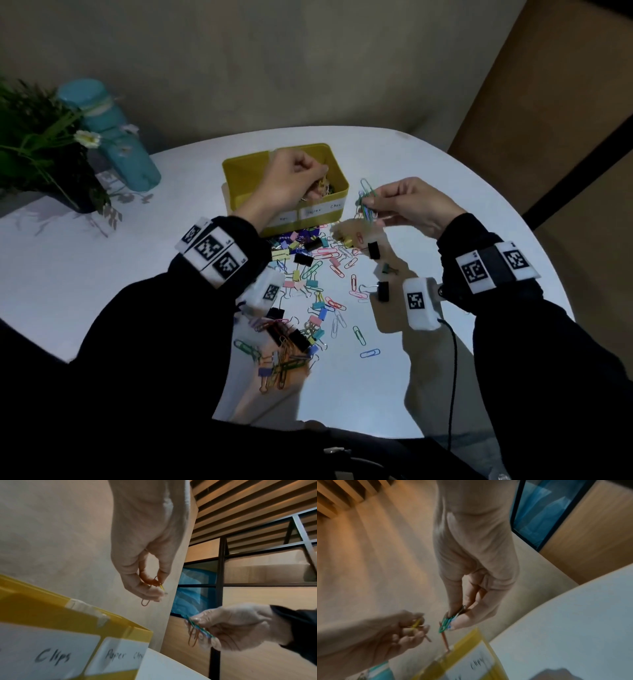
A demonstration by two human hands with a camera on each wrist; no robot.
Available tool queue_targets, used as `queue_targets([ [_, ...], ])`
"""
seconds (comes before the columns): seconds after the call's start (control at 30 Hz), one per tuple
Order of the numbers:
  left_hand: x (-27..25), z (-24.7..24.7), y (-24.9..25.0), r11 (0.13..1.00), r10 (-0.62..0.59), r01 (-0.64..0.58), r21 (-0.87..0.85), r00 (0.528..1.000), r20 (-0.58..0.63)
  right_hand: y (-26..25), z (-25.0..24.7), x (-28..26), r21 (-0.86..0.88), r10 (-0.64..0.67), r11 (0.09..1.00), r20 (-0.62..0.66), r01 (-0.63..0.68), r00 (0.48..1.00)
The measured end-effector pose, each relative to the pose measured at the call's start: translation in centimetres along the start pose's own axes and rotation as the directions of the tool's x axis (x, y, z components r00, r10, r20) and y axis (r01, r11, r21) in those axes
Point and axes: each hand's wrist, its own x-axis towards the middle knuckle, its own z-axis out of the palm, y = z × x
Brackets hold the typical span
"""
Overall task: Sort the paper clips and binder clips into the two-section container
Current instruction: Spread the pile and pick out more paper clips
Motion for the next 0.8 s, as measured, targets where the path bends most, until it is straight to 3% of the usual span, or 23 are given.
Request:
queue_targets([
  [0.13,3.4,0.2,0.1,0.999,-0.017,0.021,0.042,0.996,-0.092,-2.6,0.6,2.4,0.048,-0.103,0.993,-0.117,0.109,0.988],
  [0.27,5.0,0.5,-0.9,0.981,-0.102,0.112,0.157,0.992,-0.074,-4.0,2.2,5.1,0.011,-0.163,0.986,-0.181,0.168,0.970],
  [0.43,5.2,-0.5,-1.4,0.942,-0.066,0.108,0.317,0.988,-0.140,-4.3,3.7,8.5,-0.179,-0.185,0.975,-0.305,0.135,0.934],
  [0.5,4.7,-1.3,-1.4,0.927,0.027,0.068,0.369,0.969,-0.247,-4.7,4.0,8.9,-0.318,-0.207,0.941,-0.260,0.118,0.943],
  [0.6,2.8,-1.8,-0.9,0.920,0.148,-0.013,0.391,0.936,-0.319,-5.2,4.1,9.0,-0.500,-0.171,0.858,-0.057,0.120,0.984],
  [0.7,-0.6,-0.5,-0.7,0.925,0.165,-0.081,0.371,0.965,-0.202,-5.3,3.1,8.2,-0.481,-0.201,0.859,-0.004,0.175,0.979],
  [0.8,-3.4,1.8,-2.5,0.899,0.128,-0.136,0.417,0.991,0.047,-3.7,1.2,6.5,-0.264,-0.254,0.942,-0.163,0.206,0.953],
])
